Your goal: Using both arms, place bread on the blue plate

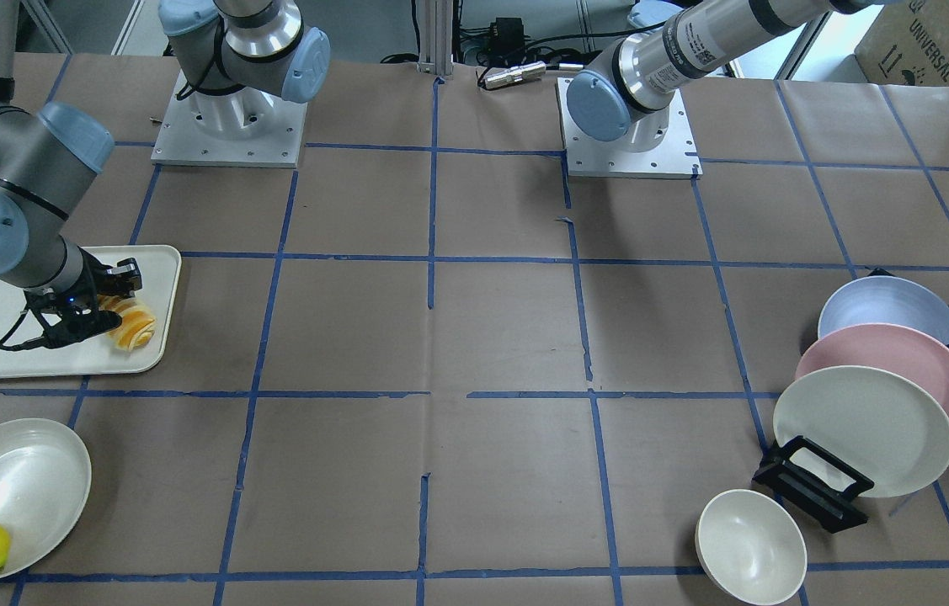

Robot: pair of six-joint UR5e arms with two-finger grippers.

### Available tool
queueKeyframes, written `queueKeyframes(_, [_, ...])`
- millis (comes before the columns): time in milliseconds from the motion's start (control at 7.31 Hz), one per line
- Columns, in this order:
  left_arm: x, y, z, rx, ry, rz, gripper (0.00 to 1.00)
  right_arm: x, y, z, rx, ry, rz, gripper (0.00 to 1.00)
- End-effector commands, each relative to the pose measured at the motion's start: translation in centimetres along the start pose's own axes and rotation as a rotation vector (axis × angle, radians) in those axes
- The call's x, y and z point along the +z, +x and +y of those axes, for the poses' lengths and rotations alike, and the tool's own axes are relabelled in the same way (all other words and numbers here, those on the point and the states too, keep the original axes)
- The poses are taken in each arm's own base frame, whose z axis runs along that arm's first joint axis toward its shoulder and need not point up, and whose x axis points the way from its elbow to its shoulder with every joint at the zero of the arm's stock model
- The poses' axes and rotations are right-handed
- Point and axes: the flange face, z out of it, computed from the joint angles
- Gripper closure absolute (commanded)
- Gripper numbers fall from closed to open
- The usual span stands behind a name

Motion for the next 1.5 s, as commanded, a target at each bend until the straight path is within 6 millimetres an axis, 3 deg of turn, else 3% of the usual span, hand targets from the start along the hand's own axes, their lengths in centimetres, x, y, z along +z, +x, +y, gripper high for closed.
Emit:
queueKeyframes(0, [-5.1,2.3,-0.3,0.012,-0.003,-0.014,0.95,-0.7,0.4,-0.1,0.005,0.009,0.01,0.93])
queueKeyframes(274, [-8.6,3.1,-0.2,0.015,0.001,-0.031,0.95,-2.3,0.9,0.0,0.015,0.025,0.027,0.92])
queueKeyframes(547, [-11.3,4.3,0.6,0.023,-0.026,-0.051,0.96,-6.4,1.2,1.6,0.079,0.053,0.055,0.91])
queueKeyframes(821, [-16.1,7.7,1.5,0.029,-0.014,-0.08,0.95,-8.6,1.2,2.6,0.183,0.09,0.081,0.91])
queueKeyframes(957, [-18.0,9.6,1.8,0.034,-0.007,-0.095,0.95,-9.3,0.8,2.9,0.335,0.113,0.07,0.91])
queueKeyframes(1231, [-21.6,16.4,-0.1,0.091,0.008,-0.141,0.95,-12.2,-1.2,4.1,0.453,0.196,0.014,0.91])
queueKeyframes(1368, [-22.4,19.7,-1.0,0.124,0.01,-0.152,0.95,-13.4,-2.5,4.7,0.502,0.214,-0.037,0.89])
